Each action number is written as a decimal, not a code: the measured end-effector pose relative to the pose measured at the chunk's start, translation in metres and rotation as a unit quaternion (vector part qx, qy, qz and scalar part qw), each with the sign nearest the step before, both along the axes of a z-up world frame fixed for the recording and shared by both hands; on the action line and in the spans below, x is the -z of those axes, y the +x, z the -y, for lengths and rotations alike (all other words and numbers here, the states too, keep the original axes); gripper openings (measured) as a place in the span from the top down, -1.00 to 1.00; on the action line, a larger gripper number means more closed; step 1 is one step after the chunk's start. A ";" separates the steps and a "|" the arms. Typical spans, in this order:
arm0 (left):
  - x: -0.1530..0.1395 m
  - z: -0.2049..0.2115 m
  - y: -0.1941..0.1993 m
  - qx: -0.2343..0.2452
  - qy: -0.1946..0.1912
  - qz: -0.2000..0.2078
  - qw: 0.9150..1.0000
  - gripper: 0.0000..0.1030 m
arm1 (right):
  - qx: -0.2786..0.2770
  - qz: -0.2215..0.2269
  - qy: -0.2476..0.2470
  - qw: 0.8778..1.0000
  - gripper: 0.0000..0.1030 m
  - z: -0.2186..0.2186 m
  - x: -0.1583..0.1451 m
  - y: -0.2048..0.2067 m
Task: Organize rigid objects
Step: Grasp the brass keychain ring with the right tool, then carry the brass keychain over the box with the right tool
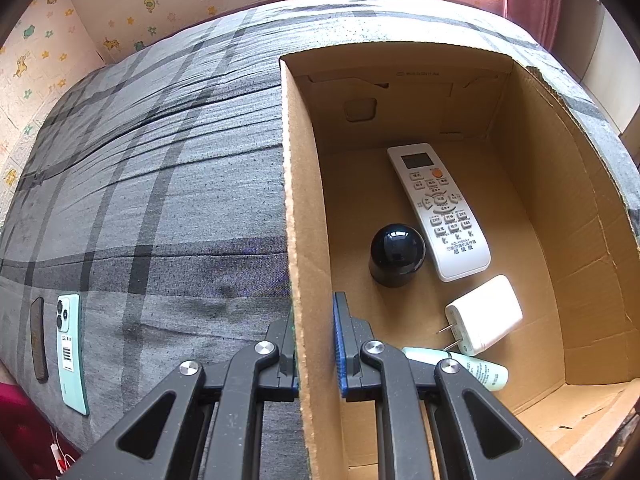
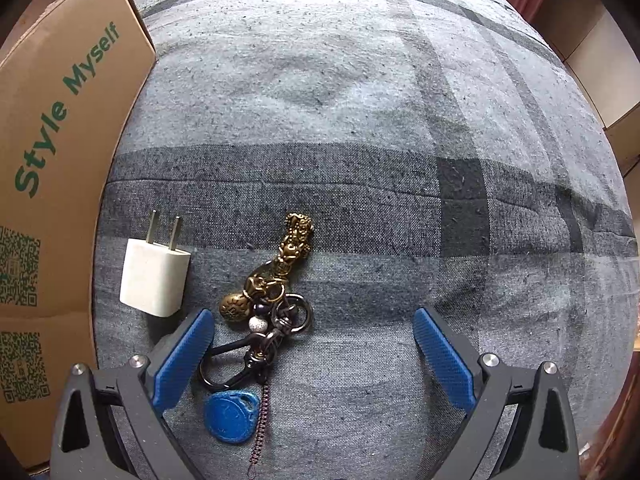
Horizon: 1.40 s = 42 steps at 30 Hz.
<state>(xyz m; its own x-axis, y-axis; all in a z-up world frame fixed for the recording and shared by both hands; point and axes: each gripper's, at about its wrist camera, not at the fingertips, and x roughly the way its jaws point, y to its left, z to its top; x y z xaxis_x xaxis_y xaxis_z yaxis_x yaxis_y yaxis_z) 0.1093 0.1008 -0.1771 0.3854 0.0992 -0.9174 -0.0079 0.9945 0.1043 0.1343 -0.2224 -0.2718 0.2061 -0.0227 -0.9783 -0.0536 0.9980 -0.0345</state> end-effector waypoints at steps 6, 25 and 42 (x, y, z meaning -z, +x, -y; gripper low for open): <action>0.000 -0.001 0.000 -0.002 -0.001 0.001 1.000 0.72 | -0.005 0.010 0.008 1.000 -0.45 0.003 -0.009 -0.004; 0.000 0.001 0.000 -0.003 0.003 0.001 1.000 0.71 | -0.006 0.037 0.030 0.999 0.75 0.018 -0.049 -0.014; 0.000 0.003 0.001 -0.003 0.006 0.000 1.000 0.71 | -0.032 0.079 0.030 0.996 0.75 -0.008 -0.104 -0.031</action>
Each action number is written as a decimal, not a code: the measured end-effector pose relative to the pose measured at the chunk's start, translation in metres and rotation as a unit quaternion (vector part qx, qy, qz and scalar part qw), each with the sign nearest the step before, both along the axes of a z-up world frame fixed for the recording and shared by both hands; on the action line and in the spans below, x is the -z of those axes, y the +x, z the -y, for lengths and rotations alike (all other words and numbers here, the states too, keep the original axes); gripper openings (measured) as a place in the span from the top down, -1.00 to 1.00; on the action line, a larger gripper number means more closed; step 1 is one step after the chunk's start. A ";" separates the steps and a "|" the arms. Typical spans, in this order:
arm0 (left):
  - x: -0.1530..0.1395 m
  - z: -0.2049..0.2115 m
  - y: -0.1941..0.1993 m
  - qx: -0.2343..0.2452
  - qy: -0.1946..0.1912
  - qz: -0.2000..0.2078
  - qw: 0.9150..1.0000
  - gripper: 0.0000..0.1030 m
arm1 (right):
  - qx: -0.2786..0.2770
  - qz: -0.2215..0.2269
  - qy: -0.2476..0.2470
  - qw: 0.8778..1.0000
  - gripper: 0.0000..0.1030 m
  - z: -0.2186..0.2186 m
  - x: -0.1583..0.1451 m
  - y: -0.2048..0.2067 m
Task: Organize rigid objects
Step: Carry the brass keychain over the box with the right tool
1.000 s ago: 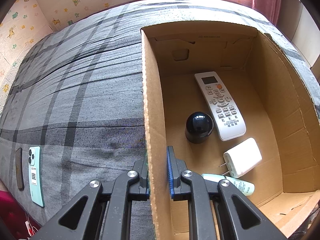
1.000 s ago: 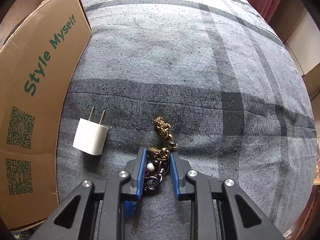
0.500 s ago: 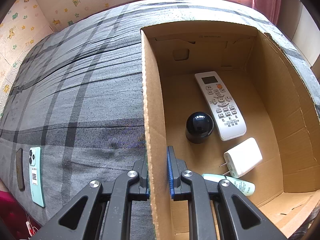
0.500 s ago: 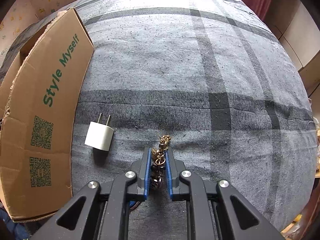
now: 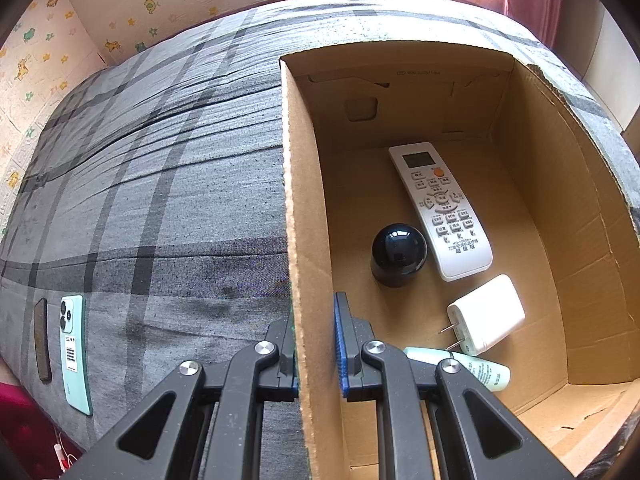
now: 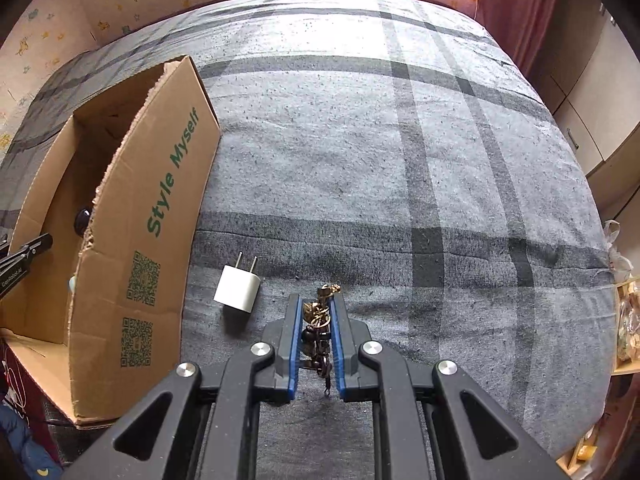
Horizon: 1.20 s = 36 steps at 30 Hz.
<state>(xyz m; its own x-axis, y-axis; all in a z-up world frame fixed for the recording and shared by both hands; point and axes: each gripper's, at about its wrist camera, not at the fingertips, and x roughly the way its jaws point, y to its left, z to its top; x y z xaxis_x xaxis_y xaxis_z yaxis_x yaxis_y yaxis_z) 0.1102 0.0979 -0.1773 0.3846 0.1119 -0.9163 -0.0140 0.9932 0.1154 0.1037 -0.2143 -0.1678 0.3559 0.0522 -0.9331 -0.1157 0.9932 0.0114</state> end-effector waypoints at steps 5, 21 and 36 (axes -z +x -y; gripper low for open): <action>-0.001 0.000 0.000 0.001 0.001 0.000 1.000 0.71 | -0.008 0.016 -0.004 1.000 0.75 -0.004 -0.017 0.005; -0.003 0.000 0.001 0.002 0.000 -0.001 1.000 0.71 | -0.035 0.064 -0.006 0.997 0.75 -0.027 -0.076 0.012; -0.002 0.000 0.002 0.001 -0.002 -0.002 1.000 0.71 | -0.087 0.110 0.004 0.990 0.75 -0.073 -0.124 0.021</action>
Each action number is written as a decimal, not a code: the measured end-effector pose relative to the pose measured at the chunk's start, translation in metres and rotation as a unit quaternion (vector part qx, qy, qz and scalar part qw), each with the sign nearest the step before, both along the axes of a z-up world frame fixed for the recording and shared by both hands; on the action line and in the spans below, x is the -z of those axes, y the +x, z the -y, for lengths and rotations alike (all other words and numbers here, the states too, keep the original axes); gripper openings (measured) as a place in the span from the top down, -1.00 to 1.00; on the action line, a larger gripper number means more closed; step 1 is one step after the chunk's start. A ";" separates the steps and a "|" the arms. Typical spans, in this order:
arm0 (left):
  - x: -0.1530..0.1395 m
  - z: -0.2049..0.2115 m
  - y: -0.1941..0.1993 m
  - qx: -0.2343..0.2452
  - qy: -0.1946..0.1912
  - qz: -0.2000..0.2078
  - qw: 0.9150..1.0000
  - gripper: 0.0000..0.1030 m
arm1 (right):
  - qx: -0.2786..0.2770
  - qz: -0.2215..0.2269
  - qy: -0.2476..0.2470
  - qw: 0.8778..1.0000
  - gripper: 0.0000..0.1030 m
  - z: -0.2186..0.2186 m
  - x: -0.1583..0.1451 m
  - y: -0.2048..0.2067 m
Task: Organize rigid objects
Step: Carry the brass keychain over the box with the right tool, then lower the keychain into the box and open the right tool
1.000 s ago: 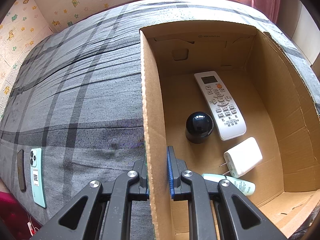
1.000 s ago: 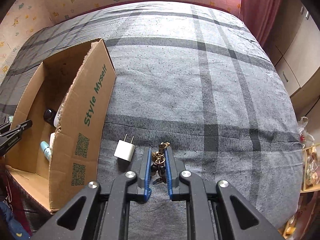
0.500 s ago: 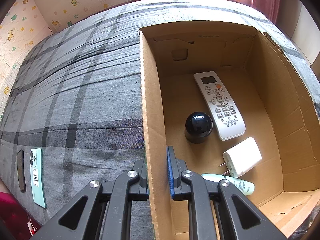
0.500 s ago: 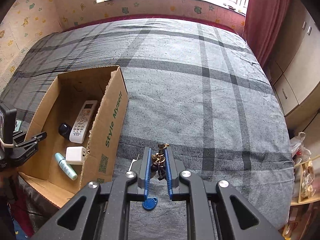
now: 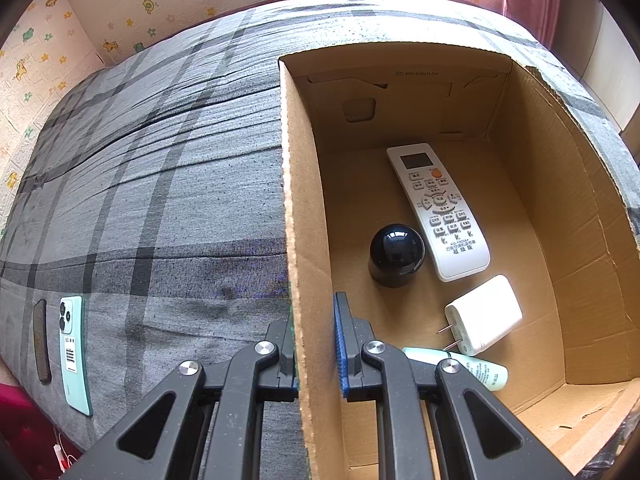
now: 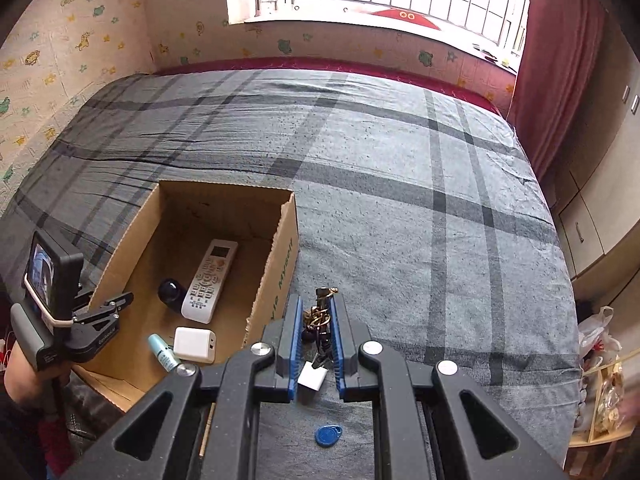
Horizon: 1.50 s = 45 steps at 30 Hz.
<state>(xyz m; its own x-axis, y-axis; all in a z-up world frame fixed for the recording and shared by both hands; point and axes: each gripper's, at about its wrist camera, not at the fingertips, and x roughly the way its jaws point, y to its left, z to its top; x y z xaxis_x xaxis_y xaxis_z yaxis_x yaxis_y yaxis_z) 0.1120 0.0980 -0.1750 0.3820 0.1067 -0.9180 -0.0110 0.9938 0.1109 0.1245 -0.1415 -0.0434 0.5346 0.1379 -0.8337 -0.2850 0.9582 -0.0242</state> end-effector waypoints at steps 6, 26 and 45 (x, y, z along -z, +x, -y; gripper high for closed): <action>0.000 0.000 0.000 0.000 -0.001 0.000 1.000 0.71 | -0.028 0.008 0.009 1.000 0.75 -0.026 -0.011 0.002; 0.000 -0.001 0.000 -0.001 -0.004 0.000 1.000 0.71 | -0.113 -0.034 0.006 0.993 0.75 -0.114 0.034 -0.007; 0.000 -0.001 -0.001 0.001 -0.002 0.000 1.000 0.71 | -0.104 -0.124 -0.013 0.987 0.75 -0.141 0.117 0.005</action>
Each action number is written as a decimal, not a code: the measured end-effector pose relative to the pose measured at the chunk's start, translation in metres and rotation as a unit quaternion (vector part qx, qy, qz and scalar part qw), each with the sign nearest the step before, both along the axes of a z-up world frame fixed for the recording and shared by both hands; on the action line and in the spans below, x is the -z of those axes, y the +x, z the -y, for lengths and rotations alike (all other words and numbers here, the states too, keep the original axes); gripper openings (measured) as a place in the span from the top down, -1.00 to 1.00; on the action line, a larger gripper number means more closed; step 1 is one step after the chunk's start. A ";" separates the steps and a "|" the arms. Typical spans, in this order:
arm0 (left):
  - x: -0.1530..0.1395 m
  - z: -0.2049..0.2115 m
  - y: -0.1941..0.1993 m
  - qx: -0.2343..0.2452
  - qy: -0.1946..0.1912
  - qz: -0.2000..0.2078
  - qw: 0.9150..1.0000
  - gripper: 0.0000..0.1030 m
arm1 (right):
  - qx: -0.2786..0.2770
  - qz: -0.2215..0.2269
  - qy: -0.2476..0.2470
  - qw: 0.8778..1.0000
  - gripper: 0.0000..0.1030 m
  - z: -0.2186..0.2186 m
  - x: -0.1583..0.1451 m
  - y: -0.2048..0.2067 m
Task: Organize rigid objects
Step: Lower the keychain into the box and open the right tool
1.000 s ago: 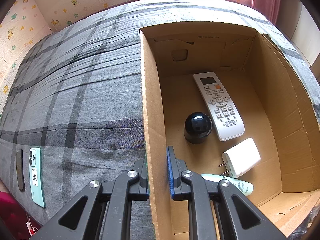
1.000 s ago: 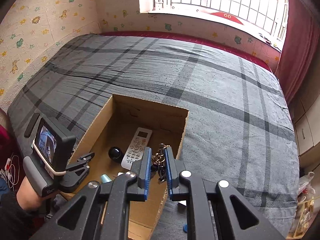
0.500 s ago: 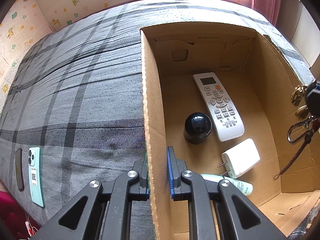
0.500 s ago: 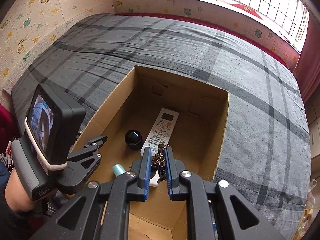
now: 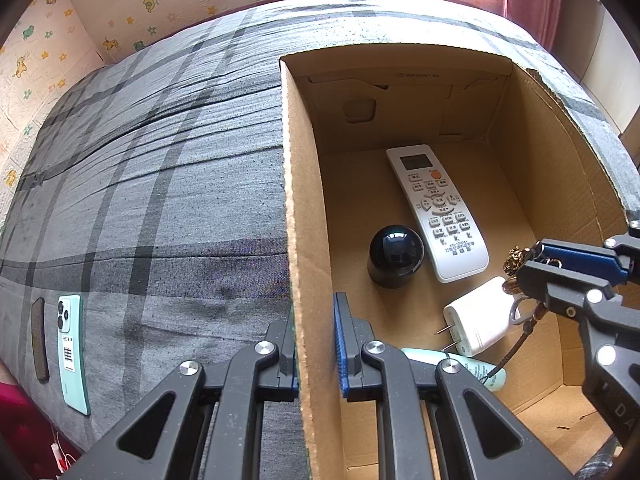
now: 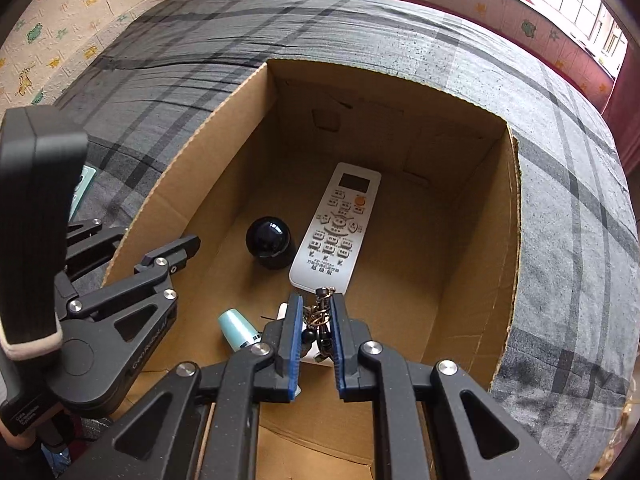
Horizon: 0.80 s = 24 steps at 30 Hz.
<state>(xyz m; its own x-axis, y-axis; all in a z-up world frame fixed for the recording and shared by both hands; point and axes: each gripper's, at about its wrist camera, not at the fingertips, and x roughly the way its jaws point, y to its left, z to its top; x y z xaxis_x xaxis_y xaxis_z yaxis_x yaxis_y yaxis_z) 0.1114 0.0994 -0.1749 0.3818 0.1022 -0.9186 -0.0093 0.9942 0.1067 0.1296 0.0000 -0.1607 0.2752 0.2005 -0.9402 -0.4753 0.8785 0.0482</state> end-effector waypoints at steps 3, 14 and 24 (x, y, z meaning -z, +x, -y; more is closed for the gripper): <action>0.000 0.000 0.000 0.000 0.000 0.000 1.000 0.71 | 0.002 -0.014 -0.002 1.000 0.75 -0.002 0.007 0.004; 0.000 0.000 0.000 -0.001 -0.002 0.000 1.000 0.71 | 0.002 -0.032 -0.011 0.999 0.74 -0.011 0.020 0.008; 0.001 -0.001 0.000 0.000 -0.002 0.000 1.000 0.71 | 0.005 -0.044 0.001 0.999 0.73 -0.007 0.026 0.009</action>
<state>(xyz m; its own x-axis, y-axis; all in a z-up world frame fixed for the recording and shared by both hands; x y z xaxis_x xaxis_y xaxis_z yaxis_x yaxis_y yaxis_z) 0.1116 0.1008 -0.1754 0.3813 0.0980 -0.9192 -0.0090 0.9947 0.1023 0.1386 0.0070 -0.1864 0.1930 0.1994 -0.9607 -0.4612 0.8827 0.0905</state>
